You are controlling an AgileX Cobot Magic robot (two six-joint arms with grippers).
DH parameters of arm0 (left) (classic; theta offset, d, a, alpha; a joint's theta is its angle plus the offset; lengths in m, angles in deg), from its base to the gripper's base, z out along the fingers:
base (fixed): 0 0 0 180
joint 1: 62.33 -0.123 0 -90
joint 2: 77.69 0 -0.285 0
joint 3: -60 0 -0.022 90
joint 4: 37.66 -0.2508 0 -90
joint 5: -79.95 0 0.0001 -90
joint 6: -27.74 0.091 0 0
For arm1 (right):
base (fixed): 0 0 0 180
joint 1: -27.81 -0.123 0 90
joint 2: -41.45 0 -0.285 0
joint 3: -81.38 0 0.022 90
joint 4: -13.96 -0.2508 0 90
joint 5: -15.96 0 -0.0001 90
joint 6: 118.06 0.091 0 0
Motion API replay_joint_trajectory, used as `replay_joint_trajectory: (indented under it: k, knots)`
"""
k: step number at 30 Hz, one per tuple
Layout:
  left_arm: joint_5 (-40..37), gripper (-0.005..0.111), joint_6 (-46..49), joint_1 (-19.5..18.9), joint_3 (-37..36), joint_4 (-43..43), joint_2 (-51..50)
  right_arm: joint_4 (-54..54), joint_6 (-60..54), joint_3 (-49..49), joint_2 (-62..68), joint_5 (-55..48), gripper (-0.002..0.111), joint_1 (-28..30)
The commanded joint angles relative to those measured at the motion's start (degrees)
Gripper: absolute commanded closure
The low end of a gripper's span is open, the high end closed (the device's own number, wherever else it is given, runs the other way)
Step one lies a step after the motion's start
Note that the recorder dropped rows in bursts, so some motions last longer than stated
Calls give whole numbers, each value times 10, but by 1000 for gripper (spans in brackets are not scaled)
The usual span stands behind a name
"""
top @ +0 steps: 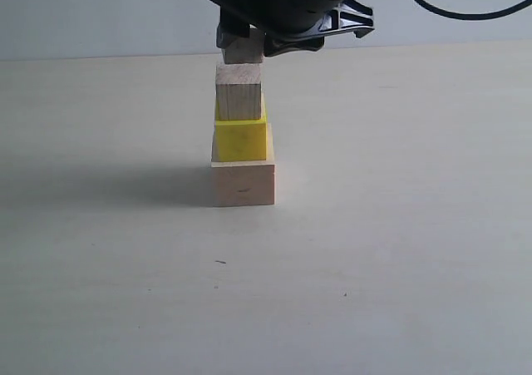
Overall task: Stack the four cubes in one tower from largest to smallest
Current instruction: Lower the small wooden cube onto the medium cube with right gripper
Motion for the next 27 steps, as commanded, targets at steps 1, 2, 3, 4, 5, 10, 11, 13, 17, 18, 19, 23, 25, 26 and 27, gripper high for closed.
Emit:
replay_joint_trajectory:
  k: [1,2,3,4,5,10,11,13,17,18,19,23,25,26,27]
  knots:
    - [7,107,-6,0,-1,-3,2,12,16,-5,-1,3,108,2]
    - [7,107,-6,0,-1,-3,2,12,16,-5,-1,3,108,2]
    - [7,107,-6,0,-1,-3,2,12,16,-5,0,3,108,2]
    - [7,107,-6,0,-1,-3,2,12,16,-5,1,3,108,2]
    - [7,107,-6,0,-1,-3,2,12,16,-5,7,3,108,2]
    - [7,107,-6,0,-1,-3,2,12,15,-5,23,6,108,2]
    - [7,107,-6,0,-1,-3,2,12,15,-5,25,6,108,2]
    - [7,107,-6,0,-1,-3,2,12,15,-5,25,12,108,2]
    - [7,107,-6,0,-1,-3,2,12,15,-5,25,9,108,2]
    - [7,107,-6,0,-1,-3,2,12,15,-5,25,8,108,2]
    - [7,107,-6,0,-1,-3,2,12,15,-5,25,8,108,2]
    - [7,107,-6,0,-1,-3,2,12,15,-5,25,8,108,2]
    - [7,107,-6,0,-1,-3,2,12,15,-5,25,8,108,2]
    - [7,107,-6,0,-1,-3,2,12,15,-5,25,8,108,2]
    - [7,107,-6,0,-1,-3,2,12,15,-5,25,8,108,2]
